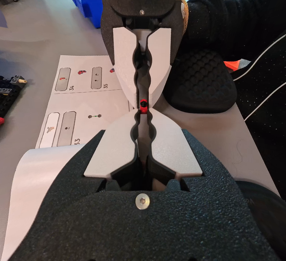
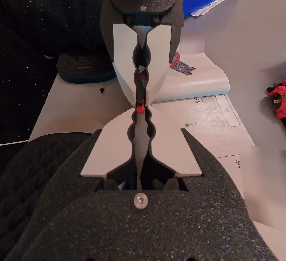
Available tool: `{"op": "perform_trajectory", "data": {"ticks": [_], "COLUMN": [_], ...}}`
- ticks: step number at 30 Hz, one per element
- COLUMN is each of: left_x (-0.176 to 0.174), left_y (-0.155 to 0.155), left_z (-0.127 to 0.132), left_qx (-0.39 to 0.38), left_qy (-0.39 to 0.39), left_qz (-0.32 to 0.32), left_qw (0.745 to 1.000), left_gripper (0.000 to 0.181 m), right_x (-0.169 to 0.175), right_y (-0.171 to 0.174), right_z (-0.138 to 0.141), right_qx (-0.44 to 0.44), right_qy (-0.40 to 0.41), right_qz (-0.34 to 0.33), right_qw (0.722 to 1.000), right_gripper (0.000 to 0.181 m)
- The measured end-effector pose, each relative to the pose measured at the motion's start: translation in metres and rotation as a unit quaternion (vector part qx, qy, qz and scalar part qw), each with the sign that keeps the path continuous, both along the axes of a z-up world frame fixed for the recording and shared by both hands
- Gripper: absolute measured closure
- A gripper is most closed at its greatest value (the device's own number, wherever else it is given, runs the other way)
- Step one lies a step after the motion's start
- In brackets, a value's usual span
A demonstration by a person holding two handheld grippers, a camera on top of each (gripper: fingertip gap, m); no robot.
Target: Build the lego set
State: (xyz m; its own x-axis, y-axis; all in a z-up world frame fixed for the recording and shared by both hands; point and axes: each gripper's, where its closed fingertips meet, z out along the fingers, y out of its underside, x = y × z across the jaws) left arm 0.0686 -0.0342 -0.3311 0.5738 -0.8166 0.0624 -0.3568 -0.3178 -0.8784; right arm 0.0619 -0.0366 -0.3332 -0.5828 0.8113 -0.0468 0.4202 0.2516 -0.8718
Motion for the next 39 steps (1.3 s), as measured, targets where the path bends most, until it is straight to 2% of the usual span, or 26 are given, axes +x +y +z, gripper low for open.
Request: {"op": "perform_trajectory", "data": {"ticks": [3,11,15,19,25,29,34,39], "left_x": [-0.002,-0.002,-0.007,-0.026,-0.071,-0.080,-0.079,-0.080], "left_y": [0.001,0.001,0.003,0.009,0.024,0.026,0.026,0.025], "left_z": [0.003,0.008,0.013,0.026,0.039,0.038,0.037,0.038], "left_qx": [0.005,0.011,0.021,0.050,0.095,0.100,0.097,0.098], "left_qy": [-0.011,-0.026,-0.031,-0.042,-0.065,-0.067,-0.068,-0.069], "left_qz": [0.006,0.007,0.019,0.064,0.182,0.202,0.203,0.203], "left_qw": [1.000,1.000,0.999,0.996,0.977,0.972,0.972,0.972], "left_gripper": [0.174,0.174,0.174,0.174,0.174,0.174,0.174,0.174], "right_x": [0.001,0.000,-0.001,-0.001,0.001,0.004,0.007,0.000], "right_y": [0.000,0.004,0.005,0.007,0.006,-0.018,-0.053,-0.081], "right_z": [-0.001,0.002,0.004,0.003,-0.002,-0.001,-0.017,-0.026], "right_qx": [-0.001,0.005,-0.002,0.002,0.035,0.076,0.129,0.130], "right_qy": [-0.002,0.016,0.016,0.014,-0.001,-0.035,-0.104,-0.120], "right_qz": [0.001,-0.008,-0.015,-0.020,-0.006,0.040,0.103,0.133], "right_qw": [1.000,1.000,1.000,1.000,0.999,0.996,0.981,0.975], "right_gripper": [0.167,0.179,0.171,0.169,0.167,0.168,0.166,0.165]}}
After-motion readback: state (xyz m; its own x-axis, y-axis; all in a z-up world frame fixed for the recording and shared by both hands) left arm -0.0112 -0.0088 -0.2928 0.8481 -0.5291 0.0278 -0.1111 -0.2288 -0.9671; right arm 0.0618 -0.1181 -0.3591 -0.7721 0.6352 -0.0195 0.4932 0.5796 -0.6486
